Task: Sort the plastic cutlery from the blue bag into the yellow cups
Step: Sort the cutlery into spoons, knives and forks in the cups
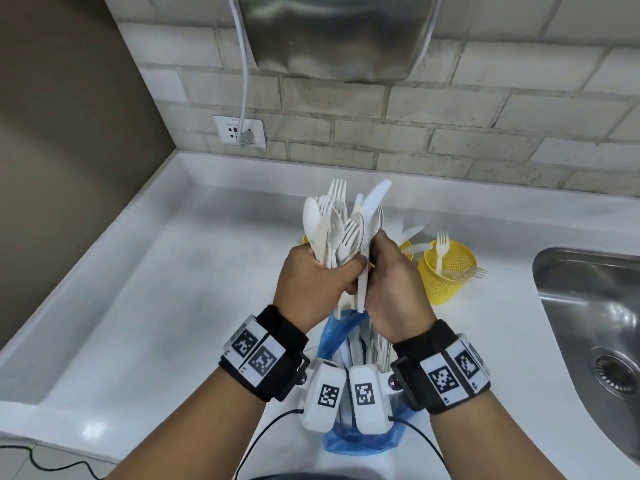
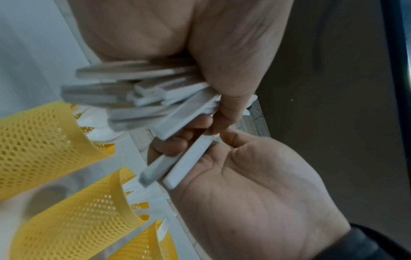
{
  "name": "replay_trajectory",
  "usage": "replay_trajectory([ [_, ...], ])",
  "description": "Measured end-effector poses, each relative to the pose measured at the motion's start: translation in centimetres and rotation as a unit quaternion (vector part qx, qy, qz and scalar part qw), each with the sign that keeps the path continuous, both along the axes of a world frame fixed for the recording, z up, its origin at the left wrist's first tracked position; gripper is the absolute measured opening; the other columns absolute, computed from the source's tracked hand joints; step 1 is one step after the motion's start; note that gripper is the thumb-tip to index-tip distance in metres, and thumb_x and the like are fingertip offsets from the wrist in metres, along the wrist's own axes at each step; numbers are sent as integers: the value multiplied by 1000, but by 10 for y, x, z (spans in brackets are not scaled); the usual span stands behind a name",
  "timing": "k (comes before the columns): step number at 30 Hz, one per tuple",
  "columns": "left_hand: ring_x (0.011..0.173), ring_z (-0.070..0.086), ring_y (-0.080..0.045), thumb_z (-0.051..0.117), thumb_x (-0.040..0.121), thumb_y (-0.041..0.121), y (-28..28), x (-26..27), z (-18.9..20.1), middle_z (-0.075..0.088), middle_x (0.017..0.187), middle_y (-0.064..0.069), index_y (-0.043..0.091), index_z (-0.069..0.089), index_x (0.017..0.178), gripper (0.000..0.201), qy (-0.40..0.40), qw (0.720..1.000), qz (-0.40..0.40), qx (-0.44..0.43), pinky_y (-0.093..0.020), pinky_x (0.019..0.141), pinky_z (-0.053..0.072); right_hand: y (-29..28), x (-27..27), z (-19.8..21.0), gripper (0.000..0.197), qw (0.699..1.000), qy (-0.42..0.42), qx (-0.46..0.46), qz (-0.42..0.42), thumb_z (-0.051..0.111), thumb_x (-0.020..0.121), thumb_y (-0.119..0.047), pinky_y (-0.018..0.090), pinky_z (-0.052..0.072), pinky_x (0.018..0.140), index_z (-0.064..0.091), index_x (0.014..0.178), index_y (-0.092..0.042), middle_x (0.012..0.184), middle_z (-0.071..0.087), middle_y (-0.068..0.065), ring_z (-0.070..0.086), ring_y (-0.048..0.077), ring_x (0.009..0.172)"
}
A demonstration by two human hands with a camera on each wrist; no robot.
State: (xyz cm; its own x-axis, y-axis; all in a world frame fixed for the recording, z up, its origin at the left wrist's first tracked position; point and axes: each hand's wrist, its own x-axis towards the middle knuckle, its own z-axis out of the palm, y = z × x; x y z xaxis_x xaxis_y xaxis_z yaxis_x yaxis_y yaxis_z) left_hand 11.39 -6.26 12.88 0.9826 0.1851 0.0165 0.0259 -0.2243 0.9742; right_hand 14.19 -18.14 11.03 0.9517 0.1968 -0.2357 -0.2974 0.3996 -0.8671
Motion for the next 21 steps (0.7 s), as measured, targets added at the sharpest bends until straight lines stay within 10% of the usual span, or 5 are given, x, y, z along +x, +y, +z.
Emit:
replay_trajectory([
  [4,62,71,-7,79,85,22,-1,0,1,73,65,7,23,73,76,11,0,1000,3,-4,-17,58,54,2,-2,-3,40,1000,-12,-11,-17,42,107,-23,59,52,99,61,128,4,125,66,30,64,45,120],
  [7,66,70,-2,82,81,31,-1,0,0,73,69,13,23,75,81,11,-6,1000,6,17,-14,60,50,0,3,-5,33,994,-19,-48,-97,47,102,-17,60,56,85,57,113,13,110,64,38,68,49,102],
  [12,62,69,-8,83,81,34,7,2,2,71,62,10,23,71,75,16,-7,999,45,27,-25,61,56,-14,4,7,23,974,-67,-60,-210,37,112,-23,33,52,50,48,95,-11,61,51,9,53,23,44],
  [17,64,70,-17,83,80,36,10,5,1,72,65,1,16,74,79,22,-12,997,64,36,-34,62,57,-22,-7,15,18,978,-151,-54,-135,47,109,-25,26,25,47,55,104,-11,60,33,-5,27,12,48],
  [21,67,72,-15,81,82,38,9,4,0,74,69,4,19,76,84,20,-20,998,46,39,-37,66,60,-19,-13,19,9,957,-237,-158,-61,66,100,-14,15,36,50,64,103,-6,56,52,-18,44,-1,47],
])
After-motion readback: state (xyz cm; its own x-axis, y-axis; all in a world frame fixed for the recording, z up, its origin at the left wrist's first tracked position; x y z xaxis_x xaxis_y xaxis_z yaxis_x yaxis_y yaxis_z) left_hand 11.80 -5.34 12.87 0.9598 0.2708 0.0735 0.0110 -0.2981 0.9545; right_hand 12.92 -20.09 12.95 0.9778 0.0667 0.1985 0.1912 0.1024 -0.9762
